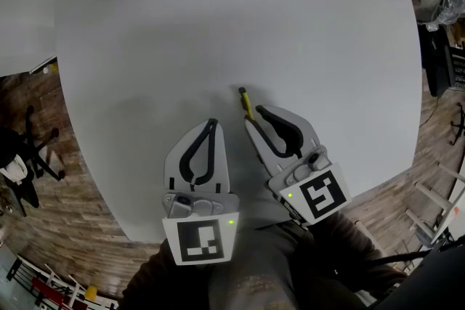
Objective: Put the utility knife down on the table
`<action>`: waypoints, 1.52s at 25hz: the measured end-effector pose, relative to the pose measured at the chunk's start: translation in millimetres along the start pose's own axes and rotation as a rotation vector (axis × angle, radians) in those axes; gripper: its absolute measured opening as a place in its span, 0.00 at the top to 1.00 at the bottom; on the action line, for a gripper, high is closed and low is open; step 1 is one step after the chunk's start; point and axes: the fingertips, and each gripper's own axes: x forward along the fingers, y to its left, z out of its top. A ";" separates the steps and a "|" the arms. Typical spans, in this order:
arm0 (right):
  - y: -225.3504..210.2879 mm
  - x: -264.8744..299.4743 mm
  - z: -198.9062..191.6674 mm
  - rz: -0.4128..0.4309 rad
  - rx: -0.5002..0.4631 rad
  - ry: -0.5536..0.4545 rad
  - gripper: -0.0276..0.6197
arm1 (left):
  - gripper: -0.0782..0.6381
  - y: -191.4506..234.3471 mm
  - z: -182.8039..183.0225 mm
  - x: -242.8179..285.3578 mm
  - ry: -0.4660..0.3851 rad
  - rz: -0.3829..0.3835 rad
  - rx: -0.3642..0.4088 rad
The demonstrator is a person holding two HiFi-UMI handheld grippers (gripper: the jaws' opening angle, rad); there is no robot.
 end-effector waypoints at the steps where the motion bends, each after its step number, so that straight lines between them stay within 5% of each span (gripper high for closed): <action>1: 0.0 -0.8 0.2 -0.003 -0.002 0.001 0.83 | 0.89 -0.3 0.7 -0.6 -0.002 0.001 -0.001; 11: 21.0 -30.4 25.1 -0.043 -0.036 -0.077 0.95 | 0.89 -8.5 18.6 -35.7 -0.056 0.005 0.045; 31: 116.1 -125.4 150.8 -0.056 -0.190 -0.371 0.95 | 0.89 -31.3 123.0 -148.1 -0.339 0.005 0.201; 38: 135.6 -142.1 186.6 -0.060 -0.222 -0.441 0.95 | 0.89 -29.3 153.9 -169.7 -0.409 0.010 0.173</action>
